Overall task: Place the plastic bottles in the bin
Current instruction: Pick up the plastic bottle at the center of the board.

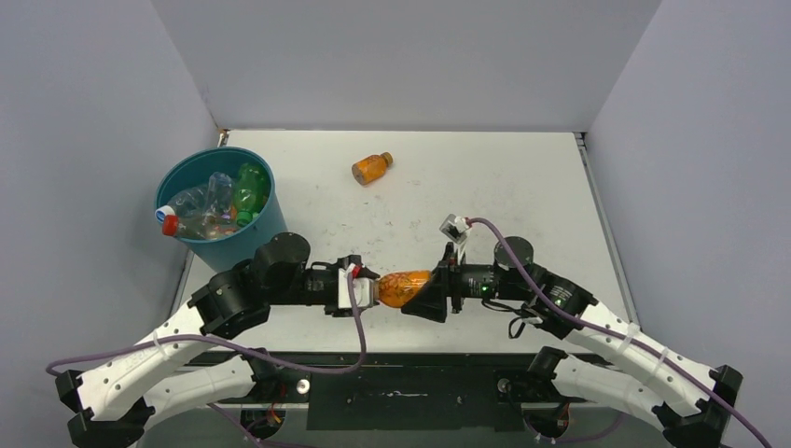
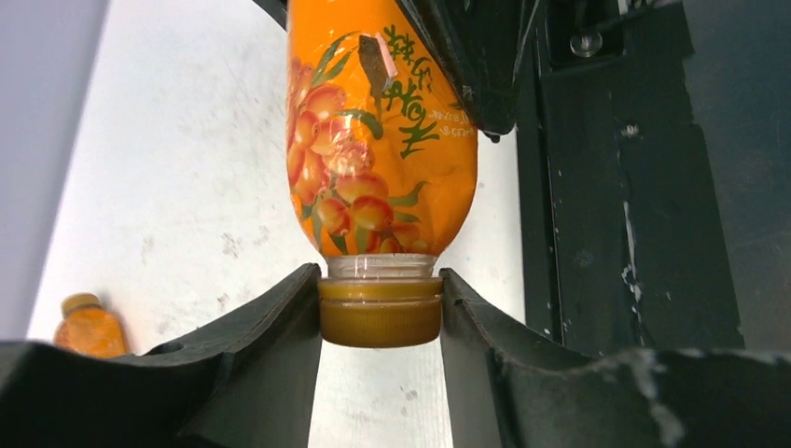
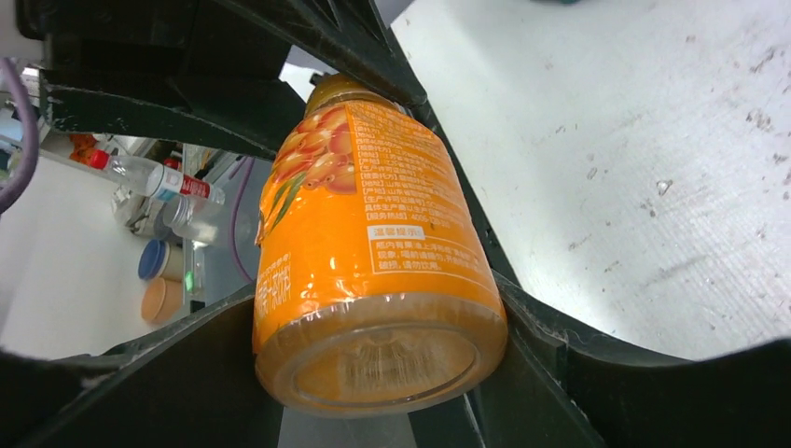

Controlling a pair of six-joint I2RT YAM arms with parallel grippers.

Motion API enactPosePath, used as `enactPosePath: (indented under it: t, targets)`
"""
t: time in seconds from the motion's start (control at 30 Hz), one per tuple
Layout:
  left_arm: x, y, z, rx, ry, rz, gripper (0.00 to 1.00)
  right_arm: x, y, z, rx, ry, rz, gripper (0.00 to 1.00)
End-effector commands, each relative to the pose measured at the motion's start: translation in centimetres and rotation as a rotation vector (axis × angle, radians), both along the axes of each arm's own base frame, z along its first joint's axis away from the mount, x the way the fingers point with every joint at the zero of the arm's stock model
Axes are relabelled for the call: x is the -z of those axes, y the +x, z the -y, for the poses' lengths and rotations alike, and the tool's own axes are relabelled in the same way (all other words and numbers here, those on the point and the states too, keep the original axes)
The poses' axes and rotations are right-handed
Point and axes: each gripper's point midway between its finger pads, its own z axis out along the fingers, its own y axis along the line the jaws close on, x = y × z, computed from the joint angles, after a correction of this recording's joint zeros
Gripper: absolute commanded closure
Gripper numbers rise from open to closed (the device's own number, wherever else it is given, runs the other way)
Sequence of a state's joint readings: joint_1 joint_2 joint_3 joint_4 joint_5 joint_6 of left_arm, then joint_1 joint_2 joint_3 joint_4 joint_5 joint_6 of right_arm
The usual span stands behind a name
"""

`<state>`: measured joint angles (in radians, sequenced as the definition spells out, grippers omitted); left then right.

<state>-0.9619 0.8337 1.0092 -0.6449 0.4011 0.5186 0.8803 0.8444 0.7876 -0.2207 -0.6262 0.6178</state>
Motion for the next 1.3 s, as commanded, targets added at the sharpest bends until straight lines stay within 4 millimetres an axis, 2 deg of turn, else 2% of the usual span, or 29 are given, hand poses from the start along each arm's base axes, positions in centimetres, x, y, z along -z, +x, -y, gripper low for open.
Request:
enactPosePath:
  t: [0.0, 0.03, 0.1, 0.13, 0.2, 0.3, 0.5, 0.63, 0.8, 1.03, 1.17, 1.2, 1.27]
  targets:
    - [-1.6, -0.8, -0.2, 0.0, -0.106, 0.02, 0.48, -6.2, 1.9, 0.9, 0.131, 0.204, 0.207, 0.74]
    - [-2.1, -0.8, -0.2, -0.004, -0.14, 0.026, 0.35, -6.7, 1.9, 1.3, 0.147, 0.227, 0.226, 0.75]
    - [-3.0, -0.5, -0.2, -0.045, -0.218, 0.028, 0.0, -7.9, 2.0, 2.0, 0.187, 0.287, 0.272, 0.77]
    - [-3.7, -0.3, -0.2, -0.076, -0.27, 0.024, 0.03, -8.4, 2.1, 2.4, 0.208, 0.316, 0.291, 0.77]
    - [-6.2, 0.8, -0.4, -0.17, -0.432, 0.02, 0.04, -9.5, 2.3, 3.5, 0.26, 0.384, 0.332, 0.78]
    - [-10.3, 1.0, -0.8, -0.232, -0.721, -0.05, 0.04, -10.5, 2.4, 5.1, 0.335, 0.485, 0.385, 0.8]
    - [-15.8, -0.3, -0.5, -0.155, -1.15, -0.45, 0.04, -10.9, 2.3, 6.9, 0.402, 0.659, 0.438, 0.82]
    - [-17.3, 0.0, 0.1, -0.086, -1.304, -0.681, 0.04, -11.1, 1.8, 7.2, 0.388, 0.725, 0.46, 0.82]
    - [-18.5, 0.9, 0.3, -0.009, -1.451, -0.834, 0.04, -10.7, 1.7, 7.7, 0.403, 0.777, 0.462, 0.82]
    - [-18.2, 2.4, 2.6, -0.058, -1.402, -0.856, 0.04, -10.2, 2.0, 7.0, 0.394, 0.76, 0.452, 0.82]
    - [-18.2, 2.5, 4.0, -0.056, -1.343, -0.839, 0.0, -9.9, 2.2, 6.9, 0.395, 0.764, 0.439, 0.81]
    - [-18.0, 2.5, 4.4, -0.058, -1.322, -0.836, 0.05, -9.8, 2.2, 6.8, 0.395, 0.764, 0.436, 0.81]
    - [-17.8, 2.4, 5.2, -0.062, -1.293, -0.825, 0.09, -9.7, 2.3, 6.5, 0.388, 0.763, 0.428, 0.81]
